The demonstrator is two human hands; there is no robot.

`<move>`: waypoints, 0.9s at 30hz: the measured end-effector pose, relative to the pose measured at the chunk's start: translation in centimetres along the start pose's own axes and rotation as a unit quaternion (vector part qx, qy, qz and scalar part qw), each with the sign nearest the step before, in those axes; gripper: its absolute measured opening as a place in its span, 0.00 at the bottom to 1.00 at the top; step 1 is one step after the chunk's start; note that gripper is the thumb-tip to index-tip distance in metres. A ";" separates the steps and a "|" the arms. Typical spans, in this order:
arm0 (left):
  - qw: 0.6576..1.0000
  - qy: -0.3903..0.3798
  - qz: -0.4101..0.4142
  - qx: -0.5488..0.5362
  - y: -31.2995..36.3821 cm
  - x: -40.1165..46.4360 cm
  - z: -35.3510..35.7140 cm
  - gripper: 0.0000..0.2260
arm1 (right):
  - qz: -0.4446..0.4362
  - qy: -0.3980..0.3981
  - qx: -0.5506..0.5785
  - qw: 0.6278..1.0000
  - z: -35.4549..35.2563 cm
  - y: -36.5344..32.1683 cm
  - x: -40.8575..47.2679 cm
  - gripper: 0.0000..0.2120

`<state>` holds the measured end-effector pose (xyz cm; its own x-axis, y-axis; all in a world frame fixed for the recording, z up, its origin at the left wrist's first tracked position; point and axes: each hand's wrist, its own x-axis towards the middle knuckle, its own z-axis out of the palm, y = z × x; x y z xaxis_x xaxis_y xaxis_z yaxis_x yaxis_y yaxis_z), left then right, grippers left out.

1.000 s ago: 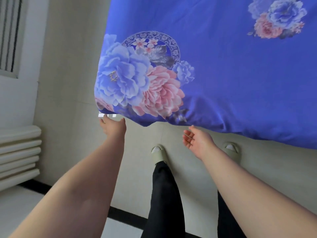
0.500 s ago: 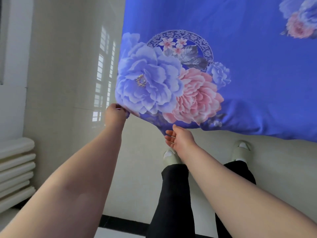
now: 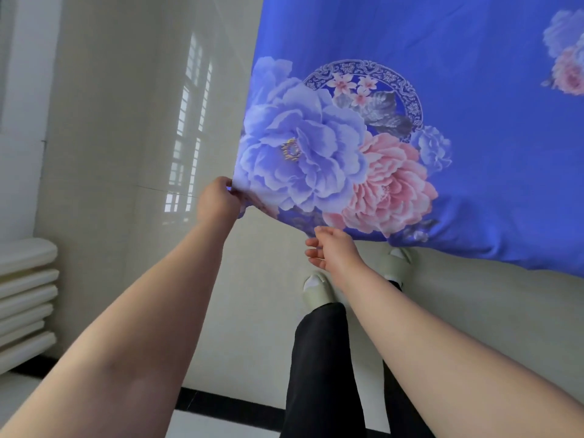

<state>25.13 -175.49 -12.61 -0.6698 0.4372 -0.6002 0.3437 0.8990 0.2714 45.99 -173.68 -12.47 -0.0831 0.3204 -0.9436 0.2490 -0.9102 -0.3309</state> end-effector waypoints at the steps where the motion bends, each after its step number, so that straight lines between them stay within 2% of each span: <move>1: 0.999 0.011 0.003 0.034 -0.6 0.0 -0.6 0.08 | -0.016 -0.004 -0.040 0.999 0.2 -0.2 0.1 0.07; 4: 0.987 0.047 0.033 0.153 -2.6 0.8 -1.9 0.05 | -0.045 -0.044 -0.149 0.987 1.1 -1.3 0.3 0.06; 7: 0.974 0.028 0.030 0.222 -2.9 2.0 -1.4 0.07 | -0.073 -0.093 -0.261 0.958 1.8 -2.4 0.4 0.04; 9: 0.972 -0.006 0.010 0.237 -2.5 3.1 -0.7 0.06 | -0.112 -0.111 -0.340 0.927 1.9 -3.6 0.6 0.06; 11: 0.971 -0.039 -0.019 0.233 -1.6 3.7 -0.5 0.07 | -0.169 -0.093 -0.426 0.884 1.7 -5.8 1.3 0.05; 12: 0.975 -0.047 -0.034 0.217 -1.5 3.6 -0.4 0.10 | -0.203 -0.067 -0.448 0.868 1.7 -6.8 1.6 0.05; 14: 0.988 -0.021 -0.032 0.151 -0.7 3.0 -0.3 0.18 | -0.321 0.029 -0.407 0.854 1.3 -9.9 2.4 0.08; 16: 0.995 0.047 0.057 0.074 1.8 2.3 -0.5 0.24 | -0.463 0.181 -0.337 0.800 0.2 -14.0 4.2 0.13; 17: 0.989 0.070 0.126 0.046 3.4 2.0 -0.6 0.25 | -0.484 0.257 -0.307 0.778 -0.7 -15.6 5.4 0.16; 18: 0.978 0.076 0.194 0.030 5.0 1.9 -0.6 0.25 | -0.465 0.319 -0.287 0.774 -1.7 -17.2 6.5 0.19; 19: 0.968 0.065 0.242 0.027 6.4 2.1 -0.4 0.25 | -0.415 0.342 -0.287 0.793 -2.4 -18.1 7.2 0.21; 20: 0.964 0.039 0.262 0.026 7.5 2.5 -0.1 0.25 | -0.355 0.313 -0.328 0.817 -2.4 -18.0 7.5 0.22; 21: 0.967 0.001 0.253 0.028 8.2 3.0 0.2 0.26 | -0.309 0.241 -0.422 0.818 -2.1 -16.9 7.6 0.22; 23: 0.977 -0.073 0.194 0.045 8.7 4.0 0.5 0.29 | -0.279 0.028 -0.592 0.755 -0.1 -13.0 6.3 0.18; 24: 0.978 -0.105 0.169 0.061 8.7 4.5 0.3 0.30 | -0.262 -0.078 -0.624 0.732 1.3 -10.7 5.1 0.16; 25: 0.977 -0.133 0.151 0.072 8.7 5.0 -0.1 0.31 | -0.223 -0.160 -0.629 0.727 2.5 -8.6 3.7 0.16; 26: 0.974 -0.157 0.141 0.076 8.7 5.3 -0.7 0.31 | -0.187 -0.212 -0.610 0.740 3.2 -6.9 2.4 0.16; 27: 0.972 -0.179 0.134 0.073 8.6 5.5 -1.4 0.30 | -0.171 -0.223 -0.575 0.768 3.6 -5.9 1.5 0.15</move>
<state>23.50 -165.31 -12.53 -0.2804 0.5953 -0.7530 0.5820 0.7293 0.3598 40.93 -168.77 -11.98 -0.5923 0.1340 -0.7945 0.8055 0.1234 -0.5796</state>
